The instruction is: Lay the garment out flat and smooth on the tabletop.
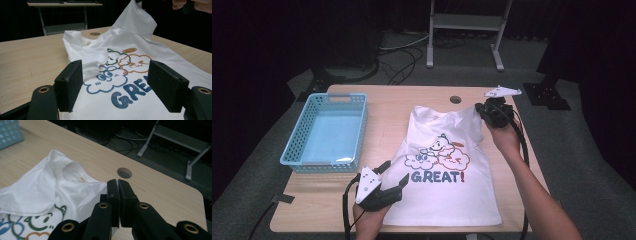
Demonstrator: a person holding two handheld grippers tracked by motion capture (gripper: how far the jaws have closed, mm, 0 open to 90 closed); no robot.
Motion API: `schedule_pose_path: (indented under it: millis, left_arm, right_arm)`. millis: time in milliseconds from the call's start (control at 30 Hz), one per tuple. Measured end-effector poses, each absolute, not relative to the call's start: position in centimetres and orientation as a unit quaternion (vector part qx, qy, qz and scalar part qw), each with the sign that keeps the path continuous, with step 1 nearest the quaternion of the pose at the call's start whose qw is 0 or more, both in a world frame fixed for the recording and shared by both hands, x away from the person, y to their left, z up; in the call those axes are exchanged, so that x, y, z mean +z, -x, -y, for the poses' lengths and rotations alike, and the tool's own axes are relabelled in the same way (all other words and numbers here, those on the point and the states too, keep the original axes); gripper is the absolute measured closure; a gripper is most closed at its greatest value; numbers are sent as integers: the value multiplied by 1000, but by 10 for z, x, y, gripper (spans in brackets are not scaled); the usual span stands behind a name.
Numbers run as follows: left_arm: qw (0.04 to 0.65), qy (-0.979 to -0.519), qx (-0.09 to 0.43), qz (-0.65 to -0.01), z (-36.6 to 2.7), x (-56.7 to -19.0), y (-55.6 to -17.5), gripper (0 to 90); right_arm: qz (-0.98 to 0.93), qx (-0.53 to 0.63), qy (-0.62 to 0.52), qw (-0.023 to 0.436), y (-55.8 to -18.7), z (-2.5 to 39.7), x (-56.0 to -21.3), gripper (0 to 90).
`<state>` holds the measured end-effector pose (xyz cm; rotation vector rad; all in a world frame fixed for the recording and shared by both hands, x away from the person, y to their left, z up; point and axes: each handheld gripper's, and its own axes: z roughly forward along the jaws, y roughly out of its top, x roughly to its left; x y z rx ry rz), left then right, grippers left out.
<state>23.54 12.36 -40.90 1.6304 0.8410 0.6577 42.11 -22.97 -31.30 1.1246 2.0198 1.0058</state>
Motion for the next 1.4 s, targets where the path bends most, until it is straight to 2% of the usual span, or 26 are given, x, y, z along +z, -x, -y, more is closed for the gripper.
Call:
schedule_pose_path:
  millis: [800,1200,1400]
  left_arm:
    - [563,-687,283,-362,-129,-408,-235,283]
    - [559,-690,282,-364,-130,-410,-235,283]
    - [560,-691,279,-362,-128,-410,-234,283]
  right_arm:
    - [-761,241,-531,284,-485,264,-389,881]
    - [-763,213,-549,266,-488,272,-421,880]
    - [-760,215,-553,267,-481,279,-425,877]
